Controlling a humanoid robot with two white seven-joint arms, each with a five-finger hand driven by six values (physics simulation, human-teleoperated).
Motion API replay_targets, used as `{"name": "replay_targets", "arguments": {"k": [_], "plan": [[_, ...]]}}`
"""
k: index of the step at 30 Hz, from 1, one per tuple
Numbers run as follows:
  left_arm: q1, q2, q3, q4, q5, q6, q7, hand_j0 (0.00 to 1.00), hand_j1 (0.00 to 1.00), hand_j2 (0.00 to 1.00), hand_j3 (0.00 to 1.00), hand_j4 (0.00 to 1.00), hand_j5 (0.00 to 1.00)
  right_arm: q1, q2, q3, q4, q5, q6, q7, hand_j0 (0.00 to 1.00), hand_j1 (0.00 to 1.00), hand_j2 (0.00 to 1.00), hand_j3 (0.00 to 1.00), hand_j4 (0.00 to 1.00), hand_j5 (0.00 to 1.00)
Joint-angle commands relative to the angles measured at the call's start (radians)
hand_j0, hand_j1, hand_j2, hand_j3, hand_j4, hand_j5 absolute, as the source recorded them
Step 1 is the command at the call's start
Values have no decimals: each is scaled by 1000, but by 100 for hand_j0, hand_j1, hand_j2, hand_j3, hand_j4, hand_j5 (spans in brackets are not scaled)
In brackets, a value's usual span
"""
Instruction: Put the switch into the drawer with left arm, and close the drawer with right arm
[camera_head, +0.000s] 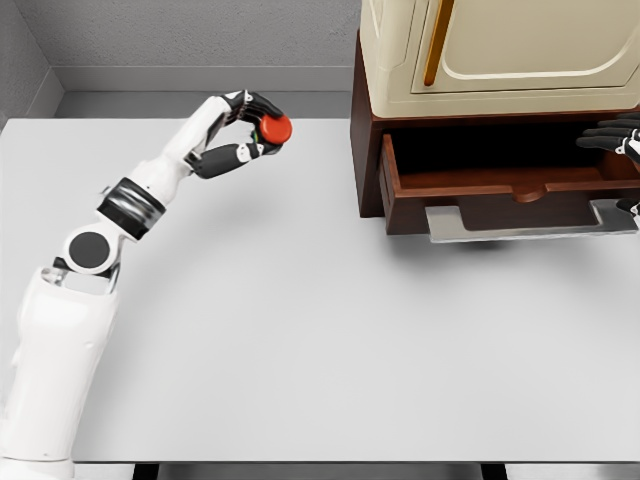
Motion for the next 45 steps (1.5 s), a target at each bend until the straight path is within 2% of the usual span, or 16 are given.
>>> {"name": "replay_targets", "arguments": {"k": [1,5,12,18,31,45], "plan": [[0,-2,-18,-24,5,1,0,51,51,51,51,51,51,0,-1,0,0,-6,0,-1,90,90,90,90,90,90],[-2,-2,-29,-38,7,-1,0,51,51,51,51,51,51,0,-1,0,0,-7,0,-1,90,90,90,90,90,90],[-2,-2,-72,-133,7,1,0,51,51,51,51,51,51,0,-1,0,2,-6,0,-1,90,90,90,90,90,90],[-5,-37,-90,-150,0,1,-1,51,51,51,51,51,51,0,-1,0,3,-6,0,-1,90,90,90,90,90,90],[-63,-96,-147,-138,-3,4,-1,51,51,51,51,51,51,0,-3,1,3,-6,0,-1,90,90,90,90,90,90],[-135,-154,-227,-58,-43,4,0,51,51,51,51,51,51,0,-1,1,5,-6,0,-1,90,90,90,90,90,90]]}}
